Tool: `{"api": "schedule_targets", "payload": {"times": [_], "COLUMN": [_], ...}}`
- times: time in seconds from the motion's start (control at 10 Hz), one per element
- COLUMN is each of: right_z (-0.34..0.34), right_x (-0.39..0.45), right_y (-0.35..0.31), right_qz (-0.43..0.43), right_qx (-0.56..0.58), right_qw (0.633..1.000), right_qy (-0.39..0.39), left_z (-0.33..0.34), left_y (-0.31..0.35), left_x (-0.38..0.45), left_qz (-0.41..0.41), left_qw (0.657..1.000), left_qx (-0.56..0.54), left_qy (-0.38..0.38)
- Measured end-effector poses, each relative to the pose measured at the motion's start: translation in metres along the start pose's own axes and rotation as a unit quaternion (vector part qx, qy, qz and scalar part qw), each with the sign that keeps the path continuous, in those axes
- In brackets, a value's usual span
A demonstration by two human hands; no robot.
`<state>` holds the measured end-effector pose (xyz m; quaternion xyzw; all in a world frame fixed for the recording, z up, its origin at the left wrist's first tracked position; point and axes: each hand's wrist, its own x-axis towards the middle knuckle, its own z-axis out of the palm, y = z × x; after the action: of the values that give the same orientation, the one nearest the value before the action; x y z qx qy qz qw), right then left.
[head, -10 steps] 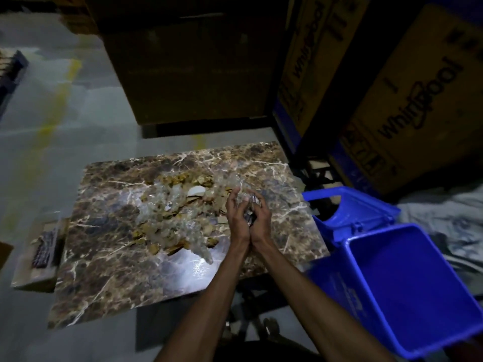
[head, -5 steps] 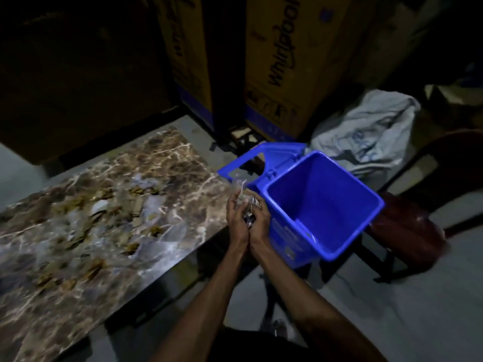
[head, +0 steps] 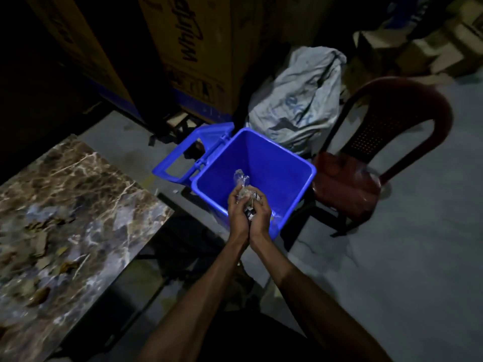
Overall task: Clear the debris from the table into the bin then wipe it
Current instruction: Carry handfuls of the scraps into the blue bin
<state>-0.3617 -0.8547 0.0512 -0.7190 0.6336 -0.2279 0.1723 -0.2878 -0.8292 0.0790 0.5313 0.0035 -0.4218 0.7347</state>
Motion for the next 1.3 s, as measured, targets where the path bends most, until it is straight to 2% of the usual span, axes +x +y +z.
{"api": "schedule_targets", "payload": {"times": [0.1, 0.2, 0.3, 0.4, 0.5, 0.6, 0.7, 0.8, 0.9, 1.1, 1.3], "right_z": [0.0, 0.005, 0.013, 0.036, 0.089, 0.095, 0.1, 0.118, 0.137, 0.144, 0.126], "right_x": [0.036, 0.067, 0.102, 0.124, 0.142, 0.163, 0.189, 0.215, 0.245, 0.293, 0.31], "right_y": [-0.015, -0.014, -0.005, 0.001, 0.036, 0.034, 0.031, 0.05, 0.072, 0.092, 0.102], "right_qz": [0.153, 0.234, 0.319, 0.376, 0.373, 0.359, 0.351, 0.399, 0.408, 0.381, 0.36], "right_qx": [0.321, 0.509, 0.541, 0.511, 0.416, 0.363, 0.31, 0.33, 0.318, 0.248, 0.261], "right_qw": [0.926, 0.818, 0.767, 0.758, 0.8, 0.81, 0.802, 0.75, 0.714, 0.699, 0.686], "right_qy": [-0.126, -0.133, -0.134, -0.15, -0.22, -0.289, -0.37, -0.411, -0.472, -0.552, -0.577], "left_z": [0.028, 0.058, 0.075, 0.072, 0.059, 0.038, 0.026, 0.038, 0.045, 0.056, 0.077], "left_y": [-0.024, -0.037, -0.044, -0.051, -0.053, -0.074, -0.093, -0.076, -0.092, -0.129, -0.131], "left_x": [0.032, 0.055, 0.071, 0.1, 0.125, 0.158, 0.183, 0.183, 0.19, 0.187, 0.16], "left_qz": [-0.026, -0.058, -0.088, -0.114, -0.13, -0.152, -0.188, -0.168, -0.149, -0.158, -0.178], "left_qw": [0.999, 0.998, 0.995, 0.986, 0.969, 0.957, 0.951, 0.94, 0.937, 0.916, 0.909], "left_qx": [0.03, 0.015, -0.027, -0.088, -0.127, -0.12, -0.096, -0.108, -0.112, -0.145, -0.093], "left_qy": [-0.002, -0.007, 0.025, 0.085, 0.167, 0.216, 0.224, 0.276, 0.297, 0.339, 0.365]}}
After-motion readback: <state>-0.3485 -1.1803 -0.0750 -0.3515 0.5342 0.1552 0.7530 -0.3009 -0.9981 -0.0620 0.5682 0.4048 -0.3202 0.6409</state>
